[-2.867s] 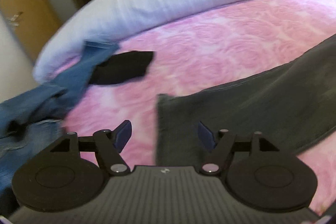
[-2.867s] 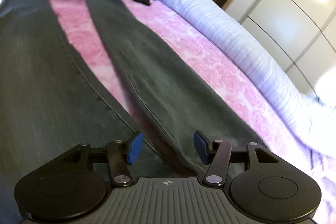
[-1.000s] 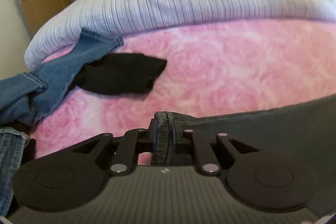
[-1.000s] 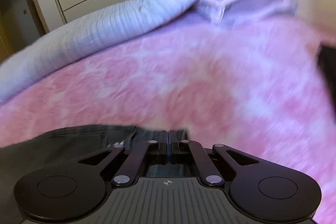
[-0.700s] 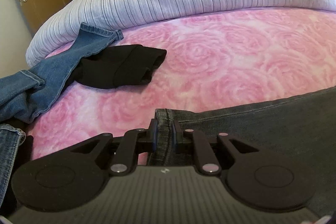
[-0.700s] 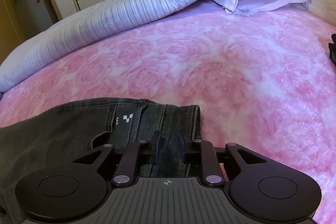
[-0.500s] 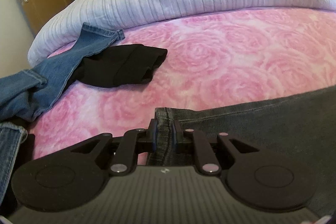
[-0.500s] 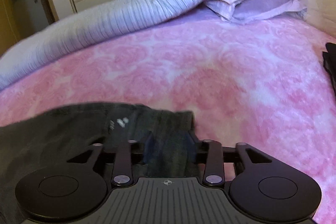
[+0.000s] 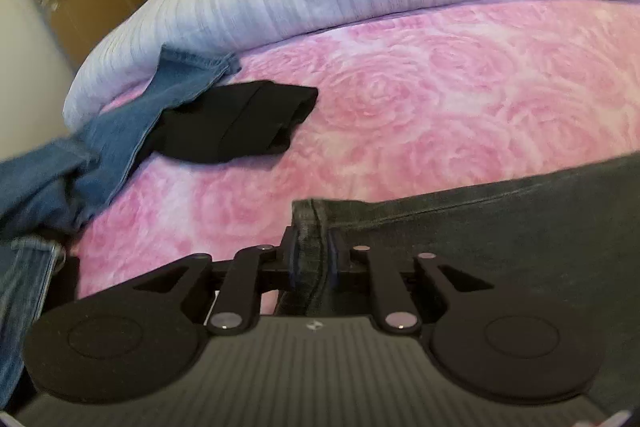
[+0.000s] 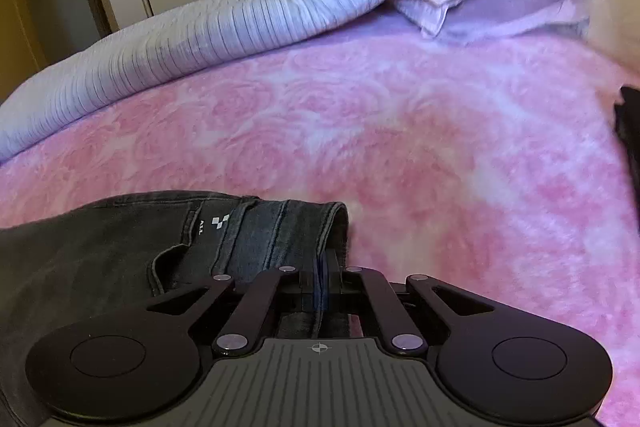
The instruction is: Fold clothes
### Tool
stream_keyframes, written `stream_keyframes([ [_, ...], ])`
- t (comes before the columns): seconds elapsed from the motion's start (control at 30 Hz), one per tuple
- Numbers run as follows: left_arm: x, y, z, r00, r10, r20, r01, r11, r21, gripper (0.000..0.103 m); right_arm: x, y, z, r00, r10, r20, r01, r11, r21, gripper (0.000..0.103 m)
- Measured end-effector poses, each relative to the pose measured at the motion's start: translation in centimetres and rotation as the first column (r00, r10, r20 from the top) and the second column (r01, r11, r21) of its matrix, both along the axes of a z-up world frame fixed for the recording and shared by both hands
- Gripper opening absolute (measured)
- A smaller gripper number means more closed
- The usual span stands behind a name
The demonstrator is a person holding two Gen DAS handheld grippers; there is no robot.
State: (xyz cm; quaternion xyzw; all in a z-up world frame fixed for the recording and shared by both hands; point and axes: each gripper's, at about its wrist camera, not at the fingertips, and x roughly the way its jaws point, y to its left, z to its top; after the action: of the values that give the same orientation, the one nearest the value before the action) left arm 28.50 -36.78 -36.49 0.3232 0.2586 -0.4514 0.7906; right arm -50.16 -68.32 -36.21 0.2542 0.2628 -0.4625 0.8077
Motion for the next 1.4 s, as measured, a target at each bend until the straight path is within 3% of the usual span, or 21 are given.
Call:
stream_keyframes([
  [0.03,-0.2,0.6,0.6,1.000,0.005,-0.005,-0.005,1.000,-0.003,0.017,-0.2,0.6,0.3,1.000,-0.016,-0.003,0.016,1.000,-0.014,0.001],
  [0.1,-0.6,2.0,1.8,1.000,0.013,-0.014,-0.013,1.000,-0.011,0.018,-0.9,2.3,1.3,0.999,-0.041,-0.001,0.041,0.999,-0.031,0.006],
  [0.13,-1.2,2.9,2.5,1.000,0.004,-0.014,-0.005,1.000,-0.021,0.018,-1.5,3.4,1.9,0.999,-0.035,0.011,0.035,0.999,-0.026,0.015],
  [0.23,-3.8,5.9,5.2,0.999,-0.043,-0.016,0.042,0.997,-0.061,0.021,-3.0,7.3,3.4,0.996,0.046,0.073,-0.047,0.999,0.010,0.038],
  [0.3,-6.3,7.8,6.9,0.994,-0.104,-0.010,0.103,0.990,-0.094,0.024,-3.9,10.2,4.1,0.989,0.113,0.097,-0.115,0.993,0.022,0.046],
  [0.47,-15.0,10.6,9.2,0.945,-0.326,-0.024,0.321,0.939,-0.126,0.032,-4.7,16.4,2.8,0.965,0.261,-0.003,-0.261,0.964,0.050,0.049],
  [0.6,-24.1,10.7,9.6,0.854,-0.520,-0.016,0.514,0.847,-0.132,0.032,-4.5,17.6,0.3,0.966,0.251,-0.061,-0.249,0.968,0.038,0.049],
  [0.7,-31.5,9.9,9.4,0.746,-0.666,-0.006,0.659,0.738,-0.147,0.034,-4.6,16.8,-1.3,0.974,0.226,-0.013,-0.225,0.973,0.051,0.049],
  [0.77,-36.2,8.8,9.0,0.661,-0.751,0.005,0.742,0.652,-0.153,0.038,-5.0,16.4,-1.6,0.978,0.204,0.032,-0.205,0.977,0.062,0.048],
  [0.83,-40.4,7.3,8.2,0.584,-0.812,0.010,0.804,0.576,-0.145,0.039,-5.9,16.1,-1.6,0.986,0.154,0.067,-0.159,0.984,0.077,0.025],
  [0.9,-44.2,5.8,7.2,0.522,-0.853,0.002,0.846,0.517,-0.132,0.039,-6.7,16.1,-1.3,0.986,0.139,0.094,-0.147,0.986,0.079,0.005],
  [0.93,-45.9,5.1,6.8,0.492,-0.870,-0.004,0.863,0.489,-0.128,0.038,-6.8,16.3,-1.0,0.986,0.142,0.091,-0.149,0.986,0.074,0.000],
  [1.1,-52.2,2.3,4.9,0.368,-0.930,-0.010,0.924,0.366,-0.109,0.039,-7.5,16.1,0.9,0.977,0.179,0.118,-0.182,0.983,0.019,0.000],
  [1.2,-53.8,1.4,3.9,0.345,-0.939,-0.012,0.933,0.344,-0.104,0.039,-7.4,15.1,0.6,0.974,0.195,0.117,-0.198,0.980,0.018,0.001],
  [1.27,-54.3,0.7,3.0,0.353,-0.935,-0.027,0.932,0.354,-0.080,0.040,-7.5,14.4,0.1,0.975,0.195,0.106,-0.197,0.980,0.011,0.003],
  [1.33,-54.0,-0.2,2.0,0.377,-0.925,-0.054,0.925,0.379,-0.028,0.040,-8.0,13.9,-0.6,0.975,0.188,0.119,-0.190,0.982,0.006,0.016],
  [1.4,-53.9,-0.3,0.7,0.383,-0.920,-0.077,0.923,0.384,0.009,0.040,-8.7,13.6,-1.2,0.970,0.183,0.157,-0.189,0.982,0.023,0.022],
])
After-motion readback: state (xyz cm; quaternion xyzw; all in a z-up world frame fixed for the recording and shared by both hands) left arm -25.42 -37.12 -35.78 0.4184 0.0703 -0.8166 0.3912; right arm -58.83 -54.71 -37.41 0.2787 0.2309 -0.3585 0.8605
